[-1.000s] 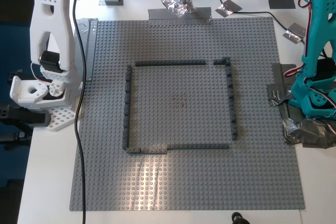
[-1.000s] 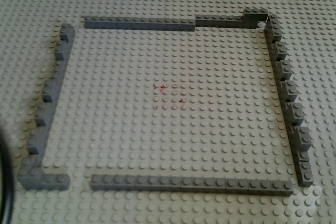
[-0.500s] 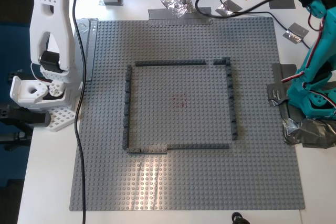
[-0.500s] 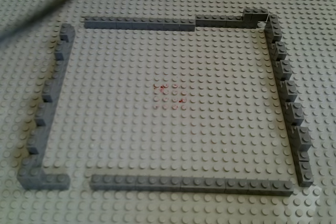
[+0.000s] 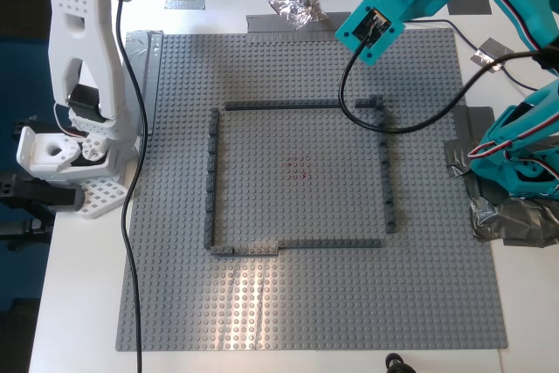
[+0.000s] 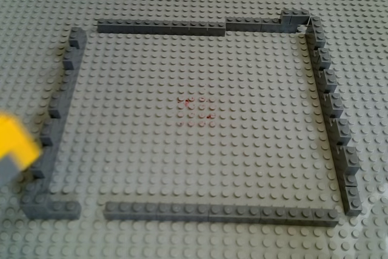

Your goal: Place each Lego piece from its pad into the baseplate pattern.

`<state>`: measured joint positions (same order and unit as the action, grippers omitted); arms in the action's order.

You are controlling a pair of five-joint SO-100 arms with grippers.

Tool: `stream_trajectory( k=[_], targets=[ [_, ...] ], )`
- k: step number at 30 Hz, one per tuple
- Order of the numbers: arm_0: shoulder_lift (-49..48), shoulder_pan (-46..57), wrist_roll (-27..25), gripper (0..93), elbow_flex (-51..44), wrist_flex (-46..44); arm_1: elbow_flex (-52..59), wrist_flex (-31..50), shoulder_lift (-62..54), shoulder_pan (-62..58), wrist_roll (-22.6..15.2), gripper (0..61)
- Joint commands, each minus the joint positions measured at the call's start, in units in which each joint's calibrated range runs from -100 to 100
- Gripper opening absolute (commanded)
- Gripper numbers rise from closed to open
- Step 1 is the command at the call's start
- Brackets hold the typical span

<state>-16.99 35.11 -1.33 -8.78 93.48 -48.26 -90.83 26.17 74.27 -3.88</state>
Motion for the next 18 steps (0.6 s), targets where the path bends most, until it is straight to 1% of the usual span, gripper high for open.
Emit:
stream_trajectory(
  k=[1,4,5,12,13,17,18],
  targets=[
    [-6.01,-5.48,-0.21,0.0,5.48,0.50,14.90,0.19,-23.76,-7.42,2.49,0.2],
    [-7.99,-8.59,-0.21,0.0,8.55,0.34,24.74,0.67,-32.86,-13.95,3.76,0.2],
    [-9.36,-12.00,-0.11,0.0,10.90,0.26,32.50,0.02,-39.99,-21.79,4.54,0.2],
    [-9.88,-18.46,0.14,0.0,14.15,0.09,46.05,-0.79,-49.17,-41.23,4.93,0.2],
    [-9.79,-19.91,0.14,0.0,15.15,-0.07,50.65,1.00,-51.23,-46.45,5.18,0.2],
    [-9.19,-22.16,0.14,0.0,16.41,-0.15,60.31,7.02,-53.63,-56.32,5.33,0.2],
    [-9.02,-23.03,0.14,0.0,17.13,-0.15,63.65,10.28,-53.29,-60.60,5.52,0.2]
  ],
)
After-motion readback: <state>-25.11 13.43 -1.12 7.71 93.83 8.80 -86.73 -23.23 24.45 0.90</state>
